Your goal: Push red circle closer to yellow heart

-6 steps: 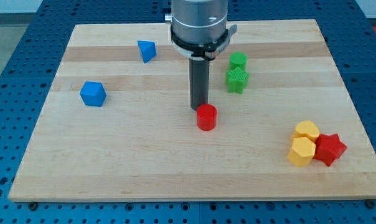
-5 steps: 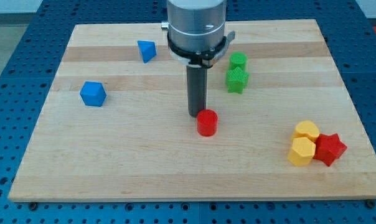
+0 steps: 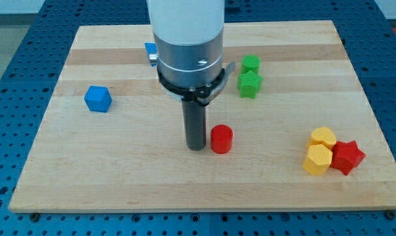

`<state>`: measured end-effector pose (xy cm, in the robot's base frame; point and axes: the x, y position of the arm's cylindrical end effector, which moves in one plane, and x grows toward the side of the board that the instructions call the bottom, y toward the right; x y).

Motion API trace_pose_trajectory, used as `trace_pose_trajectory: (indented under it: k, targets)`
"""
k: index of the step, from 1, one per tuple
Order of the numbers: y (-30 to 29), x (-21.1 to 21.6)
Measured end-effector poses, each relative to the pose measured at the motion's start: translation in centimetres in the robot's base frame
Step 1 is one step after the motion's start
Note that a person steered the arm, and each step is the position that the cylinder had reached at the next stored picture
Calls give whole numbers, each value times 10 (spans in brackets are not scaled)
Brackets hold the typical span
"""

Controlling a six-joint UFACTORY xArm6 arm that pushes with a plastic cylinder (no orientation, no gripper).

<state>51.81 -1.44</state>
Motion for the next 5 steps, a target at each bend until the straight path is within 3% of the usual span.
trace_pose_trajectory:
  k: [5]
  targets:
    - [131, -7]
